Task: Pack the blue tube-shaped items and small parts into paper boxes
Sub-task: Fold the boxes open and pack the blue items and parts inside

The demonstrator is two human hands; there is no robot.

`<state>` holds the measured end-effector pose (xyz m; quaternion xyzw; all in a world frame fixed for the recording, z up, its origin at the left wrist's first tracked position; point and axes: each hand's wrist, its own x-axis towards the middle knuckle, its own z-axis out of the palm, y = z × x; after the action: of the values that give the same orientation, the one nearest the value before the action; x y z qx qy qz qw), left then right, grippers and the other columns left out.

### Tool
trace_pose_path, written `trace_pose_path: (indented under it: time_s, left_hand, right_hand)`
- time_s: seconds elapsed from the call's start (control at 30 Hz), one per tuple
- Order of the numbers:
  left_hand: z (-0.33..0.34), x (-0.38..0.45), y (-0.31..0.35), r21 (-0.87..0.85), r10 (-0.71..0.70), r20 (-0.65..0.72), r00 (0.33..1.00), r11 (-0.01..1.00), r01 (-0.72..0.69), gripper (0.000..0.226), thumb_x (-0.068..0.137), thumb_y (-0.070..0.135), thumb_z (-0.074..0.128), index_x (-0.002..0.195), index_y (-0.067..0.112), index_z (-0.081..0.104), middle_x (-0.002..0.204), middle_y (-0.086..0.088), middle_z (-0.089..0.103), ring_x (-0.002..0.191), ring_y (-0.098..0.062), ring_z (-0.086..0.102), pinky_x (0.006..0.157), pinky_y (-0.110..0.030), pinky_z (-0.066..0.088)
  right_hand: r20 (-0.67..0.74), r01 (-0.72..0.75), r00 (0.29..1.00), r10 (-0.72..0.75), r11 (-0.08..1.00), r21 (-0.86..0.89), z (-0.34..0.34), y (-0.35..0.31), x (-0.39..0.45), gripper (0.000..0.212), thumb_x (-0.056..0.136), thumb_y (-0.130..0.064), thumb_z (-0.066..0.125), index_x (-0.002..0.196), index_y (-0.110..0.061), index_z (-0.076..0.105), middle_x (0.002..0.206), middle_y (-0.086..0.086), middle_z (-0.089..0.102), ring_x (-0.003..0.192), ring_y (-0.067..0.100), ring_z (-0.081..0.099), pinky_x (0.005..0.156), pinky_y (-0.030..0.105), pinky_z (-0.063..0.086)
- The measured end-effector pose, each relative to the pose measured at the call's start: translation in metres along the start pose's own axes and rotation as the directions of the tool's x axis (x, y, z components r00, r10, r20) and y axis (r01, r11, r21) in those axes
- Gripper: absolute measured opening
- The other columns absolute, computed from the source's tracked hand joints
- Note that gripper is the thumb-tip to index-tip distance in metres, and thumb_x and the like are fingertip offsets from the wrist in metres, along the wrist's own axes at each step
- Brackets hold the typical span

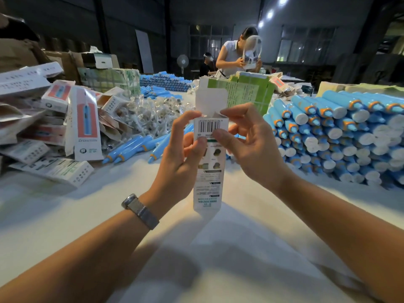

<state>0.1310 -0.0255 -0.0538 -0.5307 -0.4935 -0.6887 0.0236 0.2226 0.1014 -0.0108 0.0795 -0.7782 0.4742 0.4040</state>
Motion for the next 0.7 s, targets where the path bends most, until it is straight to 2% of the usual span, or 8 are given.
trace_pose_path:
  time_s: [0.17,0.27,0.37,0.5,0.63,0.7]
  left_hand:
    - [-0.0004,-0.0003,0.0039,0.015,0.008,0.012,1.000,1.000,-0.008,0.030,0.101,0.011,0.042,0.129,0.021,0.037,0.095,0.004,0.069,0.076,-0.016,0.066,0.070,-0.034,0.054]
    - [-0.0005,-0.0002,0.0052,0.026,0.024,0.022,0.999,0.999,-0.024,0.029,0.102,0.017,0.043,0.129,0.023,0.037,0.095,0.001,0.068,0.075,-0.016,0.066,0.069,-0.034,0.054]
    - [-0.0007,-0.0003,0.0060,0.026,0.045,0.028,0.999,0.999,-0.045,0.030,0.100,0.024,0.044,0.128,0.029,0.037,0.097,0.001,0.067,0.076,-0.018,0.066,0.069,-0.039,0.057]
    - [0.0000,-0.0007,0.0065,0.024,0.070,0.030,0.997,0.997,-0.071,0.031,0.100,0.026,0.045,0.125,0.043,0.038,0.102,-0.001,0.068,0.078,-0.019,0.067,0.070,-0.041,0.058]
    - [0.0012,-0.0013,0.0060,0.021,0.064,0.031,0.997,0.998,-0.065,0.030,0.100,0.024,0.043,0.127,0.032,0.036,0.101,0.004,0.068,0.078,-0.015,0.065,0.071,-0.036,0.056]
    - [0.0010,-0.0015,0.0063,0.007,0.051,0.035,0.998,0.999,-0.051,0.030,0.099,0.024,0.043,0.128,0.029,0.036,0.101,0.006,0.067,0.078,-0.013,0.065,0.071,-0.035,0.055]
  right_hand:
    - [-0.005,0.026,1.000,-0.026,1.000,0.008,0.0009,-0.0009,-0.0003,0.025,0.082,-0.022,0.071,0.099,-0.031,0.055,0.098,-0.012,0.068,0.069,0.007,0.057,0.065,0.028,0.052]
    - [-0.003,0.045,0.999,-0.045,0.999,0.009,-0.0001,-0.0020,-0.0002,0.024,0.083,-0.019,0.071,0.096,-0.031,0.055,0.094,-0.016,0.067,0.066,0.003,0.056,0.062,0.022,0.050]
    - [0.011,0.068,0.998,-0.068,0.998,-0.004,-0.0017,-0.0039,-0.0001,0.024,0.083,-0.018,0.071,0.095,-0.031,0.055,0.090,-0.023,0.066,0.067,0.000,0.055,0.061,0.024,0.050]
    - [-0.006,0.081,0.997,-0.081,0.996,-0.029,-0.0028,-0.0054,0.0002,0.026,0.079,-0.019,0.075,0.092,-0.032,0.056,0.108,-0.012,0.063,0.080,0.007,0.059,0.064,0.034,0.050]
    - [0.024,0.158,0.987,-0.157,0.986,-0.056,-0.0067,-0.0077,0.0032,0.029,0.078,-0.014,0.077,0.093,-0.027,0.055,0.116,-0.006,0.061,0.099,0.020,0.062,0.066,0.033,0.046]
    - [0.036,0.186,0.982,-0.185,0.982,-0.042,-0.0082,-0.0084,0.0044,0.037,0.077,-0.010,0.078,0.096,-0.027,0.051,0.116,-0.004,0.061,0.101,0.023,0.062,0.067,0.035,0.046]
